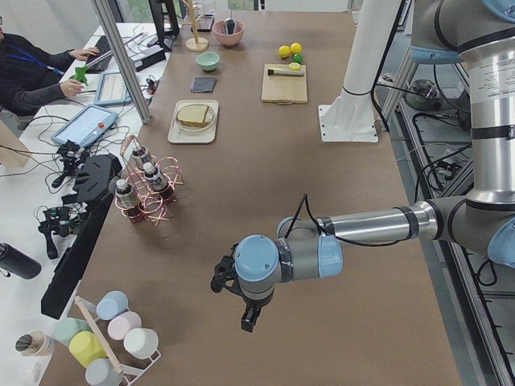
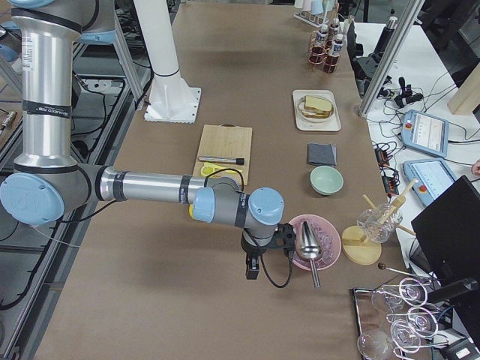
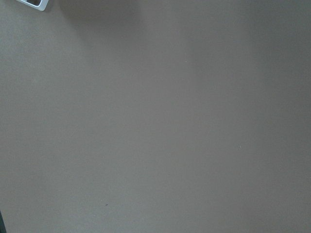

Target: Make sandwich and place on tray

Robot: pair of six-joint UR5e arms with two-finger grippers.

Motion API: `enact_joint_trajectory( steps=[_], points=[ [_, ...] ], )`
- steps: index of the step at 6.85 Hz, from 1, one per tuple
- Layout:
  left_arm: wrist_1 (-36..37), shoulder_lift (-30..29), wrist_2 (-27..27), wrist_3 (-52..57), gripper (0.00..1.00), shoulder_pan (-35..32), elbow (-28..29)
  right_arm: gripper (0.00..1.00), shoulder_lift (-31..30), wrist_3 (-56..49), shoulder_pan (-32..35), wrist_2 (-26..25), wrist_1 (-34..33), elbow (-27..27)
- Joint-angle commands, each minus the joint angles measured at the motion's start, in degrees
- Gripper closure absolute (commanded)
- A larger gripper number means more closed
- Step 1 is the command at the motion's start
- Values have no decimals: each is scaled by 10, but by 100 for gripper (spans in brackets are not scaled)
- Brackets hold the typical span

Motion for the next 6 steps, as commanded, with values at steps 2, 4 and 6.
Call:
enact_joint_trajectory(
  steps=[2, 4, 6],
  points=[
    [-1, 0, -20, 0, 2, 0, 1, 0, -4, 0, 0, 0, 0, -1],
    [-1, -1, -21, 0, 2, 0, 0, 0, -5, 0, 0, 0, 0, -1],
    [5, -5, -19, -1, 2, 1, 1, 0, -8, -1, 0, 1, 0, -1]
  ],
)
